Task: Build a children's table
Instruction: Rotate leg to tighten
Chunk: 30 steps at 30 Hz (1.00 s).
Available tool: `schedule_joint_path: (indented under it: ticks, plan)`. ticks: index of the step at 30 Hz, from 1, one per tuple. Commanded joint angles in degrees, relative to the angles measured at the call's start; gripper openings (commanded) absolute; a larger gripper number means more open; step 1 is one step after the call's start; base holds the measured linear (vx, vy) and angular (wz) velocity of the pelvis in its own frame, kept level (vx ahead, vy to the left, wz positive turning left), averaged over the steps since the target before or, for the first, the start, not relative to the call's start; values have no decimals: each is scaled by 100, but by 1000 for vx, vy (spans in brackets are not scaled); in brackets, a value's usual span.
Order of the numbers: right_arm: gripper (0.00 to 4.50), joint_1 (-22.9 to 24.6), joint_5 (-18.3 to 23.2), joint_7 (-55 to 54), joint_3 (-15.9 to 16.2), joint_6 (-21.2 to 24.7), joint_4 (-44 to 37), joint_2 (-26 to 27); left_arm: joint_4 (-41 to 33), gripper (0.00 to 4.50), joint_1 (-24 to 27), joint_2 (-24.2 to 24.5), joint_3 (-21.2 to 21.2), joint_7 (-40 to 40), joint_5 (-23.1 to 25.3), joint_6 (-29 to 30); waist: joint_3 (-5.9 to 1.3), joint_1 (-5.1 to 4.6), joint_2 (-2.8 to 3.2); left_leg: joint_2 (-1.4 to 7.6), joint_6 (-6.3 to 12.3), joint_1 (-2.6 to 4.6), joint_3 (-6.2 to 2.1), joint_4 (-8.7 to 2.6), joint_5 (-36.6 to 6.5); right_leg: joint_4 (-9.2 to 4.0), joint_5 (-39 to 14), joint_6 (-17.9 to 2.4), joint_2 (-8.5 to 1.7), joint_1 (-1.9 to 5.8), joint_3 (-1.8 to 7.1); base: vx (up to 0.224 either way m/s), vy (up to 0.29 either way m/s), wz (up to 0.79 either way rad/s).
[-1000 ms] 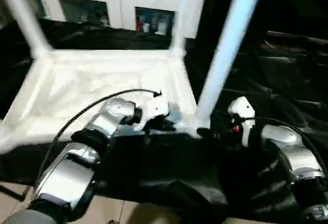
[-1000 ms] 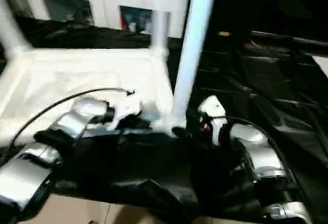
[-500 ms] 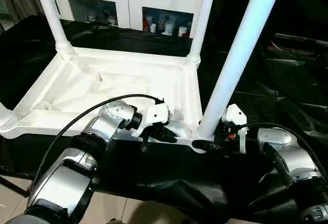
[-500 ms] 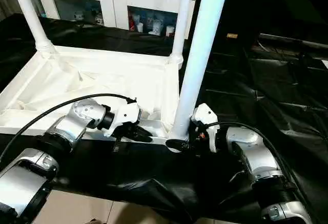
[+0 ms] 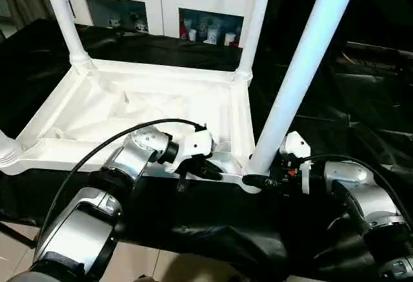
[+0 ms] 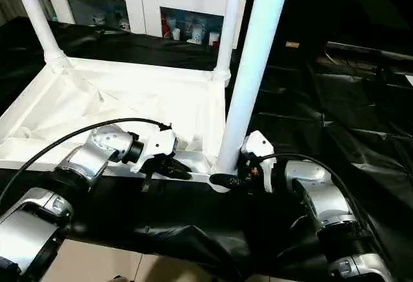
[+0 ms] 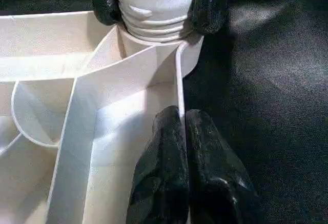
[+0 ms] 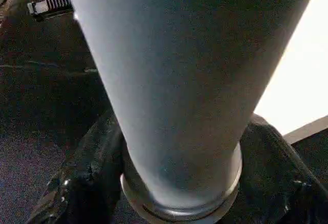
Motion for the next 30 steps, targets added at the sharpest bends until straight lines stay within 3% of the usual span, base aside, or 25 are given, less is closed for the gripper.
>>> schedule_joint_path:
  ticks: [1, 5, 7, 8, 9, 10, 16, 18, 22, 24, 26, 29, 30]
  plan:
    - [268, 63, -16, -212, -98, 79, 3, 59, -39, 0, 20, -30, -115, 64, 122, 13, -344, -29, 45, 11, 326, 52, 76, -422, -1530, -310, -1229, -1450, -135, 302, 116, 0, 0, 0]
    - [267, 48, -110, -838, -249, 43, 176, 283, 228, 0, -74, -173, -17, 727, 236, 78, -316, -65, 32, -4, 219, 63, 75, -439, -1792, -365, -1706, -1312, -130, 269, 111, 0, 0, 0]
    - [267, -75, -385, -2564, -604, -42, 616, 937, 790, 0, -322, -545, 181, 1998, 341, 250, -307, -89, 33, -19, 103, 79, 57, -447, -1990, -423, -2231, -1122, -132, 241, 101, 0, 0, 0]
    - [267, -75, -385, -2564, -604, -42, 616, 937, 790, 0, -322, -545, 181, 1998, 341, 250, -297, -109, 35, -30, 51, 67, 62, -443, -1987, -428, -2322, -1052, -121, 212, 107, 0, 0, 0]
    - [267, -106, -453, -3140, -722, -35, 698, 1167, 944, 0, -397, -641, 190, 2356, 404, 308, -304, -117, 44, -37, -22, 96, 29, -460, -2133, -460, -2608, -950, -131, 206, 83, 0, 0, 0]
    - [267, -134, -510, -3586, -812, -35, 755, 1328, 1055, 0, -462, -712, 193, 2628, 451, 371, -296, -159, 26, -54, -57, 72, 24, -465, -2137, -473, -2757, -836, -123, 205, 81, 0, 0, 0]
    - [266, -361, -784, -5579, -1139, -214, 1078, 2087, 1578, 0, -871, -1098, 224, 3944, 621, 692, -322, -255, 55, -79, -1, 61, 6, -458, -2173, -523, -2789, -748, -120, 186, 77, 0, 0, 0]
    - [266, -417, -854, -5716, -1070, -274, 1111, 2240, 1677, 0, -945, -1168, 210, 4032, 667, 666, -334, -262, 69, -79, 12, 58, 19, -455, -2087, -519, -2597, -787, -116, 176, 92, 0, 0, 0]
    - [266, -382, -767, -5244, -970, -423, 979, 2342, 1741, 0, -983, -1189, 214, 3825, 683, 548, -359, -250, 90, -63, 144, 11, 26, -458, -1814, -434, -1818, -1021, -115, 256, 104, 0, 0, 0]
    - [322, -313, -763, -5034, -927, -649, 808, 2297, 1743, 0, -980, -1155, 202, 3738, 703, 445, -367, -248, 90, -61, 187, 9, 36, -452, -1734, -410, -1586, -1128, -115, 277, 107, 0, 0, 0]
    - [339, -226, -754, -4773, -863, -920, 556, 2160, 1704, 0, -949, -1086, 180, 3592, 710, 275, -368, -234, 92, -54, 229, 17, 45, -441, -1678, -401, -1488, -1176, -122, 280, 110, 0, 0, 0]
    - [371, -199, -604, -4593, -888, -1002, 421, 2077, 1717, 0, -938, -1033, 145, 3516, 725, 122, -369, -280, 74, -68, 320, -74, 12, -458, -1546, -362, -1421, -1129, -126, 364, 90, 0, 0, 0]
    - [379, -201, -593, -4595, -901, -1010, 407, 2050, 1721, 0, -935, -1021, 143, 3491, 722, 113, -365, -296, 82, -65, 320, -50, 18, -450, -1572, -391, -1616, -1099, -136, 344, 90, 0, 0, 0]
